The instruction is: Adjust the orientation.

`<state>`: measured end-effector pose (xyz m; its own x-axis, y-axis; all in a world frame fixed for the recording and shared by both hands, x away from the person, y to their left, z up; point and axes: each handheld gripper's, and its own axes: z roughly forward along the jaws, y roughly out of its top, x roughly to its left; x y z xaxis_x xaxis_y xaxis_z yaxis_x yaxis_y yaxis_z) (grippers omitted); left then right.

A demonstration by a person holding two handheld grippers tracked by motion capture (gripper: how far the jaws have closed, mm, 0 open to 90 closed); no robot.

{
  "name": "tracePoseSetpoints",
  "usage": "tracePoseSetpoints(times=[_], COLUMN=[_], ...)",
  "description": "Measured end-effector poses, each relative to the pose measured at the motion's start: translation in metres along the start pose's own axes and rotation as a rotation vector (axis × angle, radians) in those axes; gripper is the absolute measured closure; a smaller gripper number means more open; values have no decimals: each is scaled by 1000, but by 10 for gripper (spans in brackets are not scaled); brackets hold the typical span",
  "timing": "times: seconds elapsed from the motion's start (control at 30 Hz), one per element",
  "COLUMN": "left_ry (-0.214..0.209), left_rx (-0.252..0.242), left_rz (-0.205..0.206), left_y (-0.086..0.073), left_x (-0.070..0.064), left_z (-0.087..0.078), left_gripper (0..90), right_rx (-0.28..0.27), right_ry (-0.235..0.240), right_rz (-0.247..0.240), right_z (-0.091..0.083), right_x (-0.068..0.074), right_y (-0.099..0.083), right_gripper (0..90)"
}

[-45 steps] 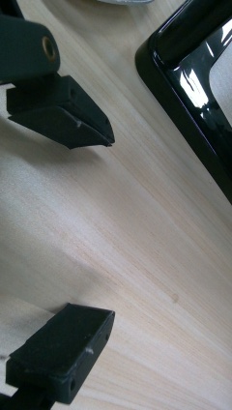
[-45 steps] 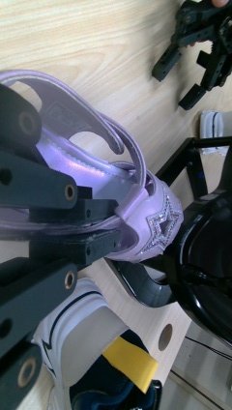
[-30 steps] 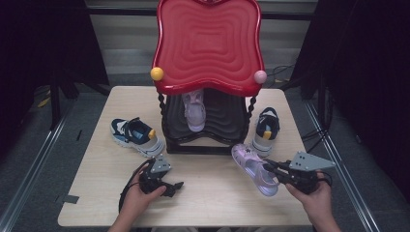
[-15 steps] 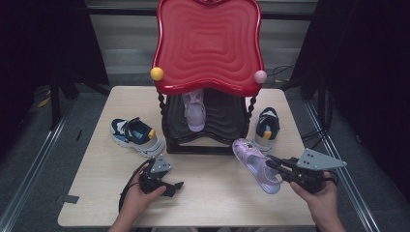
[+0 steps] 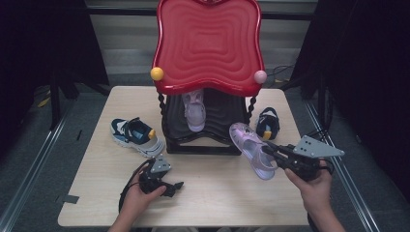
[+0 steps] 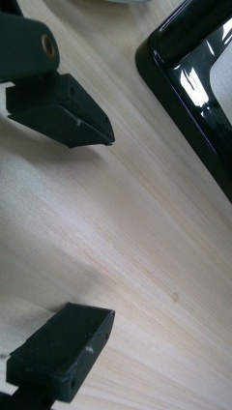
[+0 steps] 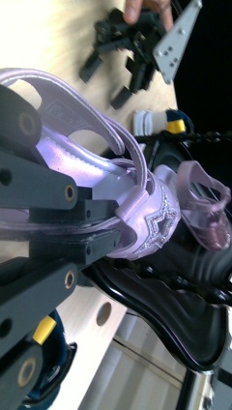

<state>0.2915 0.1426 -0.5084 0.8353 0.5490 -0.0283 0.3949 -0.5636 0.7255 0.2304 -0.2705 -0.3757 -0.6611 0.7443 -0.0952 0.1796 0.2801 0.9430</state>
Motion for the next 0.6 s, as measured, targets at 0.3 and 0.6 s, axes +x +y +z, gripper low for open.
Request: tracePoseSetpoints(times=[0.3,0.6], left_ry=[0,-1], left_rx=[0,0], left_rz=[1,0], left_y=[0,0], left_x=[0,0], left_z=[0,0], left_gripper=[149,149], right_rx=[-9,-28], right_ry=[-34,-48], right_rz=[8,11], right_z=[14,33], right_x=[-2,6], right_y=[9,15], right_gripper=[849,849])
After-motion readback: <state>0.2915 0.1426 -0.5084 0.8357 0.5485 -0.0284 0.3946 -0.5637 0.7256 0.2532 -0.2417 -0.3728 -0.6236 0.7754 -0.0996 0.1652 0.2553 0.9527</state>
